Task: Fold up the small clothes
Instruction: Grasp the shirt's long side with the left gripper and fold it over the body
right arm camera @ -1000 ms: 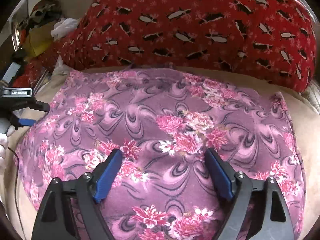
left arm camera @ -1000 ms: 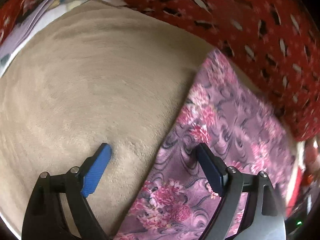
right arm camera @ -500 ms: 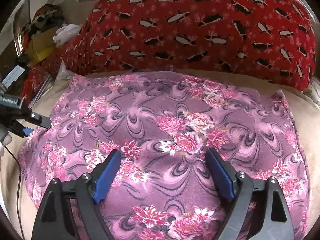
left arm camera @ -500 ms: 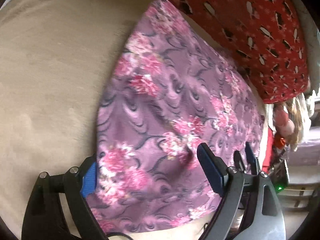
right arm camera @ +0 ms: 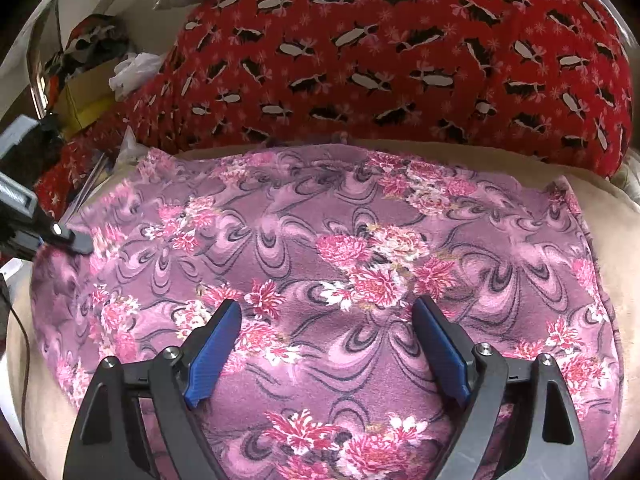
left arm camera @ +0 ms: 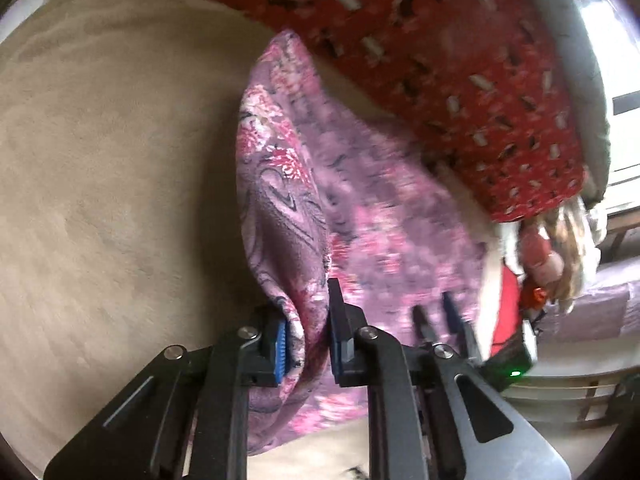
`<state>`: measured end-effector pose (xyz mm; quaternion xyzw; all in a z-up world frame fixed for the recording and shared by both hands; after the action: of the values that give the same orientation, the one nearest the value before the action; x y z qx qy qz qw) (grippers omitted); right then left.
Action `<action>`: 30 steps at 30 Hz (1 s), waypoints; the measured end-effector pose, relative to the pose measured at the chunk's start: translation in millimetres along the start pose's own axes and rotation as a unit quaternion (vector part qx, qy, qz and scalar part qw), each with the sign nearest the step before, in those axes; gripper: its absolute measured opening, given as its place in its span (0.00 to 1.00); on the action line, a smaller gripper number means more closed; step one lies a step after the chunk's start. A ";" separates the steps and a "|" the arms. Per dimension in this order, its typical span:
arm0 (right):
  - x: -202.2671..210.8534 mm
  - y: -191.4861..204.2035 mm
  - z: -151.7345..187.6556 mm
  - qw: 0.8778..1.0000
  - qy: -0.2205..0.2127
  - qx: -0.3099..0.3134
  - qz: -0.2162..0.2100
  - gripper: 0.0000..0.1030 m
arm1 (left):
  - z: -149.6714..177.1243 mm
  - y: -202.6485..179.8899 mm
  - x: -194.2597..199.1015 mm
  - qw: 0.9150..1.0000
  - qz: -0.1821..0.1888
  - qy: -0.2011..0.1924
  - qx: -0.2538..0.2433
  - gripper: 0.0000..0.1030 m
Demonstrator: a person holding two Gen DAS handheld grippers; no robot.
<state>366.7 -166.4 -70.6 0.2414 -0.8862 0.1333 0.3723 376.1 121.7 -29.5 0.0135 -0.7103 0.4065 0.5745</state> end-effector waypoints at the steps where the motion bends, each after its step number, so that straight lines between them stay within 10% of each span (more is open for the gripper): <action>1: 2.0 -0.2 -1.2 1.000 0.004 0.000 -0.002 0.86 | 1.6 -6.5 2.3 1.000 0.003 -0.003 -0.002 0.13; 18: 60.4 -72.7 71.7 0.995 0.005 -0.088 0.053 0.91 | 67.2 -118.3 -45.2 0.998 0.024 0.028 -0.053 0.10; 30: 55.0 -66.7 73.2 0.995 0.011 -0.078 0.057 1.00 | 80.3 -109.1 -108.5 0.996 -0.007 0.082 -0.028 0.17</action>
<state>325.0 -271.4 -77.3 0.1590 -0.9022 0.0874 0.3912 401.3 -47.6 -58.7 -0.0306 -0.6718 0.3821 0.6338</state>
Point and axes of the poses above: each gripper's, at about its wrist camera, not at the fingertips, and x roughly against the way its jaws point, y to its left, z to its underside, the point moved 1 cm from there along -x, roughly the way its jaws point, and after that the axes turned 14 degrees about x, right-handed, at the moved point
